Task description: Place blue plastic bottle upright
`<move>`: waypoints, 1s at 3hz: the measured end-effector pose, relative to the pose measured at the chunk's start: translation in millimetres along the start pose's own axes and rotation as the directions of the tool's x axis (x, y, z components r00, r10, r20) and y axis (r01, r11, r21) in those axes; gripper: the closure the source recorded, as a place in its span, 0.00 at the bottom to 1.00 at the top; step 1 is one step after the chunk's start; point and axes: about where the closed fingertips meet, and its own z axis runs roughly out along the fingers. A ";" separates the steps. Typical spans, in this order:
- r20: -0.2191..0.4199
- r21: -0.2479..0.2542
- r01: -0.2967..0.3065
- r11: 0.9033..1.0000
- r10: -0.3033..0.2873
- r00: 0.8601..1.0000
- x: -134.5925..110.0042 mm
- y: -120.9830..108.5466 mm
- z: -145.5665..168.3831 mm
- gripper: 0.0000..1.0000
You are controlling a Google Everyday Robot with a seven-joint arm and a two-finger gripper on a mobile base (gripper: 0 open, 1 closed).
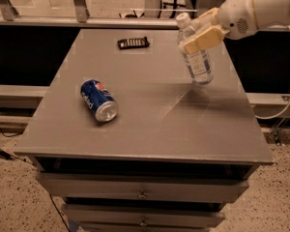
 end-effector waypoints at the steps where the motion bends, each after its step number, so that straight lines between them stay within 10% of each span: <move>1: 0.238 -0.067 -0.066 0.996 0.080 0.968 -20.0 10.0 -10.4 1.00; 3: 0.447 -0.140 -0.135 0.981 0.184 0.875 -27.3 21.5 -27.1 1.00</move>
Offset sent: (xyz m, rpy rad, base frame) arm -0.0351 -0.0079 0.0515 0.6158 0.0092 0.1073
